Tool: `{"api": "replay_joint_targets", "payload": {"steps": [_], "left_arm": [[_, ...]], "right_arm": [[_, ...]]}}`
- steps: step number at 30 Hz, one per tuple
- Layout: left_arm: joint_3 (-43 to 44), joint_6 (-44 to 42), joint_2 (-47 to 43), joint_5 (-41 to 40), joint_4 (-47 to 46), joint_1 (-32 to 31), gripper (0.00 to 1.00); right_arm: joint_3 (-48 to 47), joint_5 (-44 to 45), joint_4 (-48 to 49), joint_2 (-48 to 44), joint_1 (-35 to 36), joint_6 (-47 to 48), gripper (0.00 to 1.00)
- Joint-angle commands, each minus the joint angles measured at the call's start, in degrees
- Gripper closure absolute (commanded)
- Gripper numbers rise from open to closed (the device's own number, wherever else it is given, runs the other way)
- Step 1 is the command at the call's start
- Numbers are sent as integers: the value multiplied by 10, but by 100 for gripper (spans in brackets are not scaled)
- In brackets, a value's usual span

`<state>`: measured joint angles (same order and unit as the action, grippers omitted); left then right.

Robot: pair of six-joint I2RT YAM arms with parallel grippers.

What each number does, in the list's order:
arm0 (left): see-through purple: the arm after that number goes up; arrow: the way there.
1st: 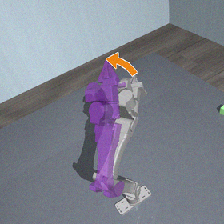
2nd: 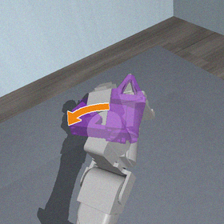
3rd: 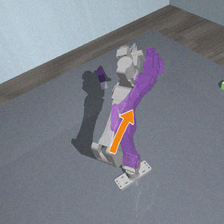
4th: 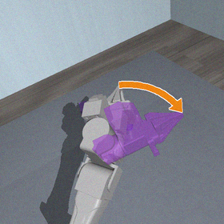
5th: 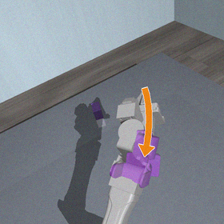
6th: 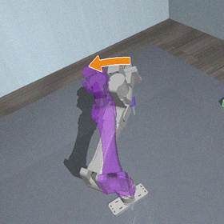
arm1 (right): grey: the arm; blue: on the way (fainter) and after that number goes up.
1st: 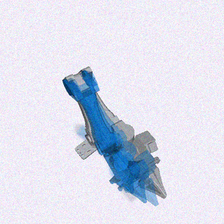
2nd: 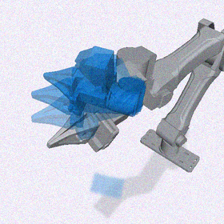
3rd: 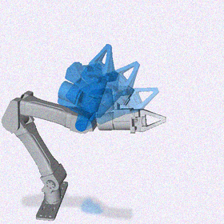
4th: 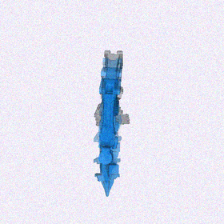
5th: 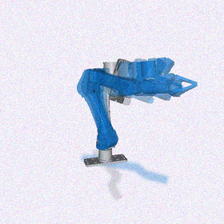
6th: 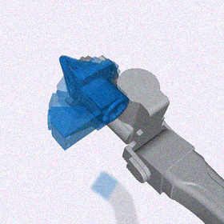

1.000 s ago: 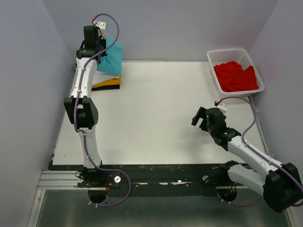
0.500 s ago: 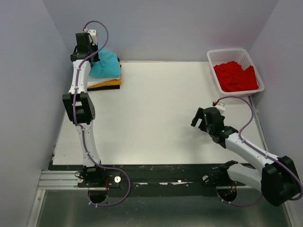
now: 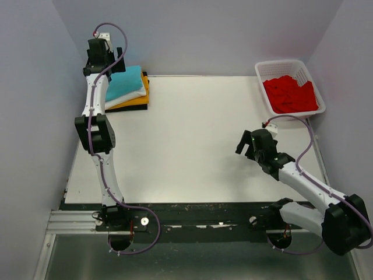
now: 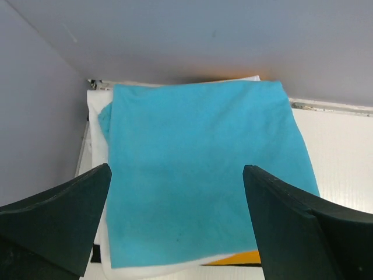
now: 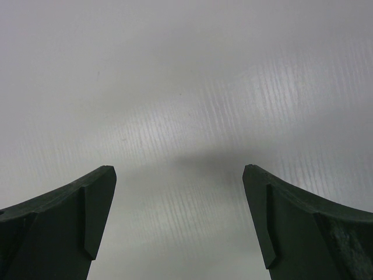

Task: Fold and stack the t-shirts
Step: Put the neatly folded tshirt into the corner of the board with the left arm, then reset both arms

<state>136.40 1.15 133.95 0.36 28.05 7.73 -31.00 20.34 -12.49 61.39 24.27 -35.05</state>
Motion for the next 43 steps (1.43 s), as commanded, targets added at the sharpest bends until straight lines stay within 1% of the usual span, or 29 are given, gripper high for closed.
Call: {"api": "replay_joint_targets", "payload": {"steps": [1, 3, 5, 7, 9, 11, 12, 14, 15, 19, 22, 25, 28, 30, 33, 36, 43], "left_arm": [[-28, 98, -115, -15, -3, 5, 1], [-74, 133, -176, 18, -3, 5, 2], [-150, 166, -247, 57, -17, 5, 1], [-245, 210, -323, 86, -47, 4, 1], [-365, 245, -405, 136, -91, 1, 1], [-473, 283, -493, 158, -136, -10, 1], [-536, 291, -537, 157, -154, -21, 2], [-651, 317, -619, 119, -171, -51, 2], [-708, 317, -652, 110, -174, -70, 2], [-884, 311, -788, 35, -176, -175, 1], [-986, 323, -862, 26, -171, -219, 2], [-1037, 335, -920, 1, -164, -228, 1], [-1042, 327, -949, -29, -137, -229, 1], [-1036, 321, -958, -40, -139, -230, 2], [-1003, 320, -948, -70, -141, -229, 2], [-951, 316, -919, -72, -119, -229, 1], [-950, 302, -909, -86, -120, -229, 2]], "right_arm": [[-48, 28, -65, -29, -2, 18, 0], [-50, 27, -74, -49, -2, 20, 0], [-43, 25, -74, -72, -2, 16, 0], [-29, 30, -66, -98, -2, 9, 0], [-16, 34, -58, -118, -2, -1, 0], [-9, 28, -53, -137, -2, -11, 0], [-3, 25, -48, -146, -2, -13, 0], [9, 19, -35, -164, -3, -16, 0], [15, 15, -29, -173, -2, -17, 0], [36, 7, -17, -207, -2, -13, 0], [50, 21, -16, -229, -2, -19, 0], [72, 29, -4, -251, -2, -39, 0], [89, 34, 13, -275, -2, -37, 0], [94, 34, 17, -286, -2, -36, 0], [91, 38, 12, -298, -2, -33, 0], [92, 38, 12, -308, -2, -32, 0], [103, 34, 29, -324, -2, -22, 0]]}}
